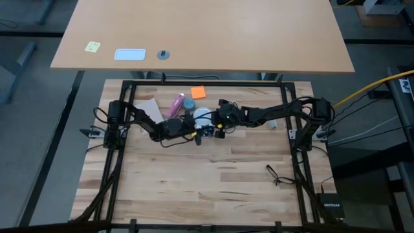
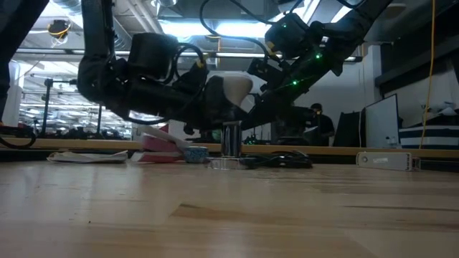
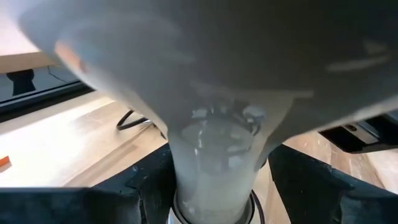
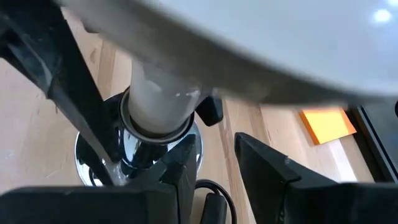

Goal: Screw lightbulb
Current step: Remove the lightbulb from the lamp

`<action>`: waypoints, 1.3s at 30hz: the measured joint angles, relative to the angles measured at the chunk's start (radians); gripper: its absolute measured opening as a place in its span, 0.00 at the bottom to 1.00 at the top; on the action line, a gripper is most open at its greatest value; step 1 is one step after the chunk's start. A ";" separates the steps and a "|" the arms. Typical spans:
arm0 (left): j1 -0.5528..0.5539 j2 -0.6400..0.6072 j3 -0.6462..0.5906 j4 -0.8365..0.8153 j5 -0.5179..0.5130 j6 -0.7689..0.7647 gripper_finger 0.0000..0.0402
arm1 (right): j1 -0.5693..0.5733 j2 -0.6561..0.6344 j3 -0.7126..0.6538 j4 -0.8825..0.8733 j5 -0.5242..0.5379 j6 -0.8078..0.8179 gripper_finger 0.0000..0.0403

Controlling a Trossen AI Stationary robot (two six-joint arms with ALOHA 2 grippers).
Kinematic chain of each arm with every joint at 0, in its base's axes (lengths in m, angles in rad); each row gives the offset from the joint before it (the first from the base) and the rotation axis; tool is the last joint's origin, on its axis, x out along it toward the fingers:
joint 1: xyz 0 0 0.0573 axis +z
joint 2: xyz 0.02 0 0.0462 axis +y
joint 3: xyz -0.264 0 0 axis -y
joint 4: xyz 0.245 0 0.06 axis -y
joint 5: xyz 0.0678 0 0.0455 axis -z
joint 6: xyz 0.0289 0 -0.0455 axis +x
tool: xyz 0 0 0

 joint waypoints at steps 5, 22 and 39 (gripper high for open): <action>0.000 0.001 0.011 0.001 0.002 -0.054 0.59 | 0.000 0.000 0.000 0.000 0.000 0.000 0.30; 0.000 0.003 -0.020 0.050 -0.006 -0.055 0.59 | 0.000 0.000 0.000 -0.001 0.000 0.000 0.30; 0.000 0.122 -0.040 0.268 -0.043 -0.133 0.55 | 0.000 0.000 0.000 -0.001 0.001 0.000 0.30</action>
